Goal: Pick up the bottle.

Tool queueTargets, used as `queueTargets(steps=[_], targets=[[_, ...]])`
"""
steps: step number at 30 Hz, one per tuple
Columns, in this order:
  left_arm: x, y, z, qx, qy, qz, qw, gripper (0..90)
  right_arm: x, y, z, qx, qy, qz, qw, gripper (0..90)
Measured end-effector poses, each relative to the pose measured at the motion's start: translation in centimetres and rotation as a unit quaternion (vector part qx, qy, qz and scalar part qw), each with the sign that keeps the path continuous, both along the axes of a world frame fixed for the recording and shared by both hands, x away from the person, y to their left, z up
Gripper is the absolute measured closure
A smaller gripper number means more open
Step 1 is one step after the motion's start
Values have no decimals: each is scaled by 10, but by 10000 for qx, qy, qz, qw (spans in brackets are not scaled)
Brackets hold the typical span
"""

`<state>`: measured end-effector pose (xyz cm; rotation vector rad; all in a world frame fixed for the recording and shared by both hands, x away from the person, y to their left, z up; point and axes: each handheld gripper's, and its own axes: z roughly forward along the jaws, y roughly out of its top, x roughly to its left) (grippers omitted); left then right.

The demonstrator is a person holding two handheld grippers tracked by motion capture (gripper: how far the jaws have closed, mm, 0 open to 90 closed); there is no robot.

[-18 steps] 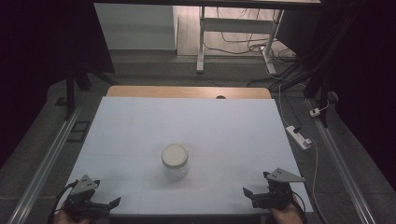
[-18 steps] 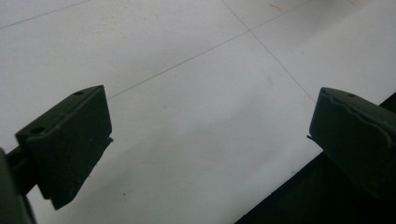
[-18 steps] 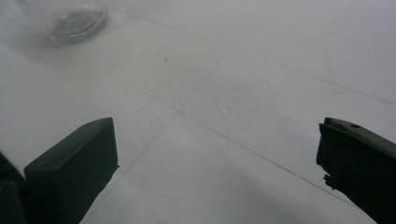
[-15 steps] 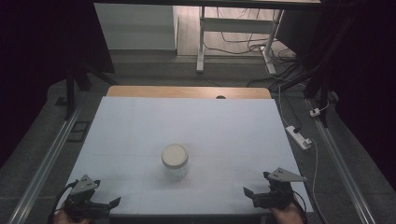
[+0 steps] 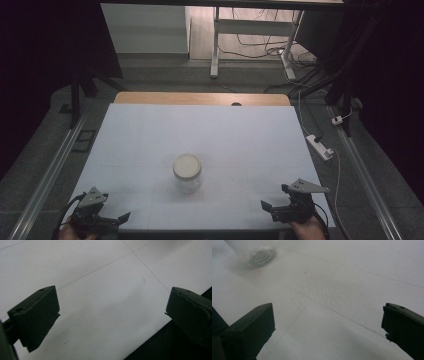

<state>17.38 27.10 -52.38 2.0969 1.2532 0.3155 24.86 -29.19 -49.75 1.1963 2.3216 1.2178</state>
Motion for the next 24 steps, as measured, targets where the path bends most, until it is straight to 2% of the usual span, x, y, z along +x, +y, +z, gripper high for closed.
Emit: queueTargets(steps=[11, 24], targets=[[1, -2, 0, 55, 42, -67, 10000, 0, 0, 2, -1, -87, 15, 49, 9999, 0], [2, -3, 0, 190, 88, 27, 9998, 0, 1, 3, -1, -114, 60, 89, 9999, 0]])
